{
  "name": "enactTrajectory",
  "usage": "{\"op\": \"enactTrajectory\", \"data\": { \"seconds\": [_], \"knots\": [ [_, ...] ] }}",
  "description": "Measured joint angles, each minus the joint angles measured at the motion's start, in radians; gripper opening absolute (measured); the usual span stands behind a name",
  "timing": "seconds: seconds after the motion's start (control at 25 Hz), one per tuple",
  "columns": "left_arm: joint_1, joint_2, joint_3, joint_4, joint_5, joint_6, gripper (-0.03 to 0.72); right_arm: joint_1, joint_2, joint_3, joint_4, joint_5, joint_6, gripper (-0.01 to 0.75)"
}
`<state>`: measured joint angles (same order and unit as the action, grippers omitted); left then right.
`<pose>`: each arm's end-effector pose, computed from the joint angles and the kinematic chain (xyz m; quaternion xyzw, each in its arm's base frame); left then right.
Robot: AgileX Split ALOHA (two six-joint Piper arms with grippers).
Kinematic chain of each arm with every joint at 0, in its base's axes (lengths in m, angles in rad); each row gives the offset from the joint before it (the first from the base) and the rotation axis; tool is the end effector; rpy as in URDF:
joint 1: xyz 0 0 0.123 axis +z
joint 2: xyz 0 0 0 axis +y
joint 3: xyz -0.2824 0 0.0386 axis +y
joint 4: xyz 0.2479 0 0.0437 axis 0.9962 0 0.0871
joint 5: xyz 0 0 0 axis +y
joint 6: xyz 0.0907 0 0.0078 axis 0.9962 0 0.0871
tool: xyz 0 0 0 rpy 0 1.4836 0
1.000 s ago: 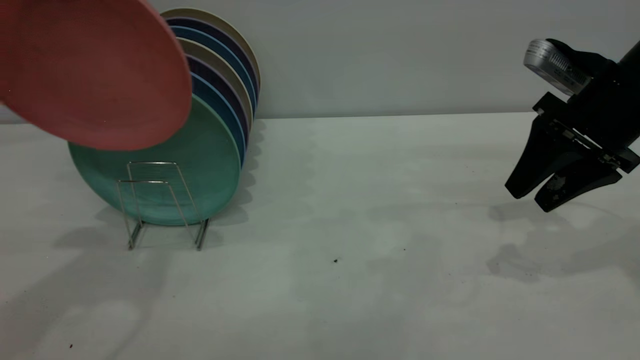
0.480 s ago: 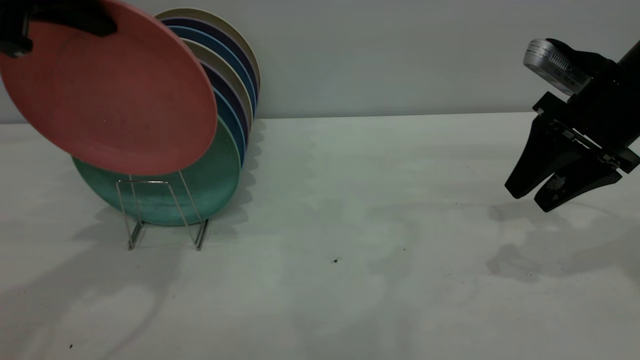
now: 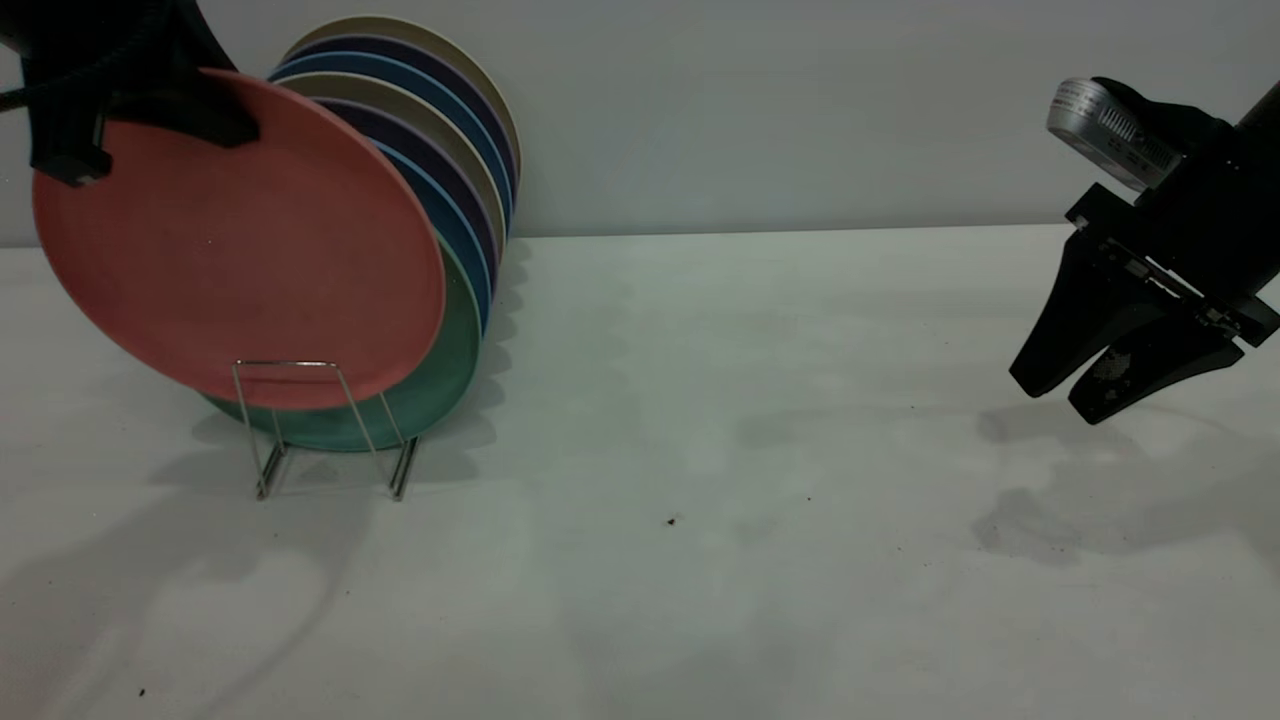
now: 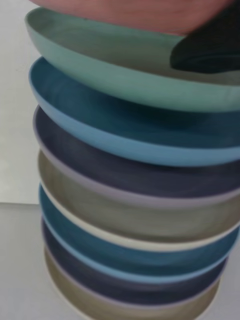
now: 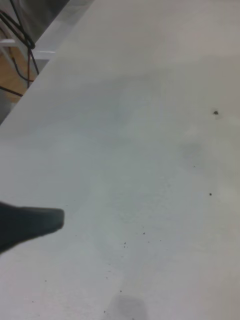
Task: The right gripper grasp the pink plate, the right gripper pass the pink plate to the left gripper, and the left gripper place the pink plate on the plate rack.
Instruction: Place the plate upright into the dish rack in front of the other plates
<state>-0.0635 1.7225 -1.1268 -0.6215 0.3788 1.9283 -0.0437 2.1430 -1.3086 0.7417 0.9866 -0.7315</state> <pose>0.3690 -0.0432 0.2283 0.6279 0.6806 0.1360 0.3522 0.3848 0.0346 0.1100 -0.1025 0.9500 0.2926 0.0375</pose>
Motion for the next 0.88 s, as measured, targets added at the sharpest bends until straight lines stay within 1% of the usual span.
{"op": "enactTrajectory", "data": {
  "seconds": [0.24,0.36,0.44,0.6,0.68,0.76,0.88],
  "knots": [
    [0.001,0.023,-0.006,0.0,0.022,-0.056,0.09,0.0,0.0,0.0,0.0,0.0,0.0,0.494],
    [0.001,0.024,-0.007,0.0,0.032,-0.068,0.112,0.0,0.0,0.0,0.0,0.0,0.0,0.494],
    [0.002,0.024,-0.007,0.0,0.046,-0.088,0.166,0.0,0.0,0.0,0.0,0.001,0.0,0.494],
    [0.018,0.028,-0.007,0.0,0.05,-0.108,0.309,0.0,0.0,0.0,0.0,0.001,0.0,0.494],
    [0.021,0.028,-0.007,0.002,0.05,-0.111,0.357,0.0,0.0,0.0,0.0,0.001,0.0,0.494],
    [0.021,0.028,-0.007,0.002,0.05,-0.111,0.388,0.0,0.0,0.0,0.0,0.001,0.0,0.494],
    [0.021,0.015,-0.007,0.002,0.052,-0.111,0.404,0.0,0.0,0.0,0.0,0.001,0.0,0.494]
  ]
}}
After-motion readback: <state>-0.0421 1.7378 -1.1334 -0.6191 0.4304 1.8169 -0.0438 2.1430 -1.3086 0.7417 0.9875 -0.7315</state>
